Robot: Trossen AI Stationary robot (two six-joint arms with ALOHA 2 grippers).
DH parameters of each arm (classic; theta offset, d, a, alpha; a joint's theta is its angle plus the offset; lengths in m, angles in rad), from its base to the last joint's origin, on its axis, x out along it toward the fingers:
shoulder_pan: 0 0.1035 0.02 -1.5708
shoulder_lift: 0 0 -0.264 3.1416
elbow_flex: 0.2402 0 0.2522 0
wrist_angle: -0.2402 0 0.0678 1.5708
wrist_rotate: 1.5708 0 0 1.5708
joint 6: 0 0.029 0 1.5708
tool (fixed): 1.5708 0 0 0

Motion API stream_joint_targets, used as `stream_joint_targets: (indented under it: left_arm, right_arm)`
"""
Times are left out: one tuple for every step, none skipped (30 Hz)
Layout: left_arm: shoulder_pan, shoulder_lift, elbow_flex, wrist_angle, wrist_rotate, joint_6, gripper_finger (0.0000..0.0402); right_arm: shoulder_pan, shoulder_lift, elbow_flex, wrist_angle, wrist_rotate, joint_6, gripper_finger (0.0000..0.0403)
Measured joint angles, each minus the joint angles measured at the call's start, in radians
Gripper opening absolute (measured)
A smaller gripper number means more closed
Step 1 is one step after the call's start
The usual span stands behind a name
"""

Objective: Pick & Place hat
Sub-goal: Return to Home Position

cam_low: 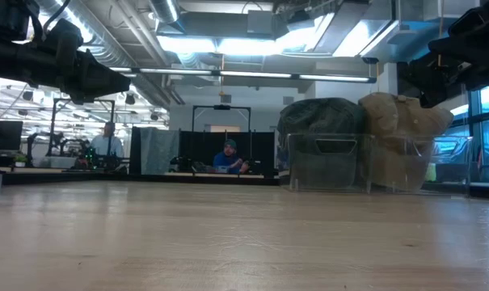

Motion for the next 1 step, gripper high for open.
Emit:
stream_joint_targets:
  left_arm:
    - [0.000, 0.000, 0.000, 0.000, 0.000, 0.000, 0.0130]
  right_arm:
    - [0.000, 0.000, 0.000, 0.000, 0.000, 0.000, 0.0278]
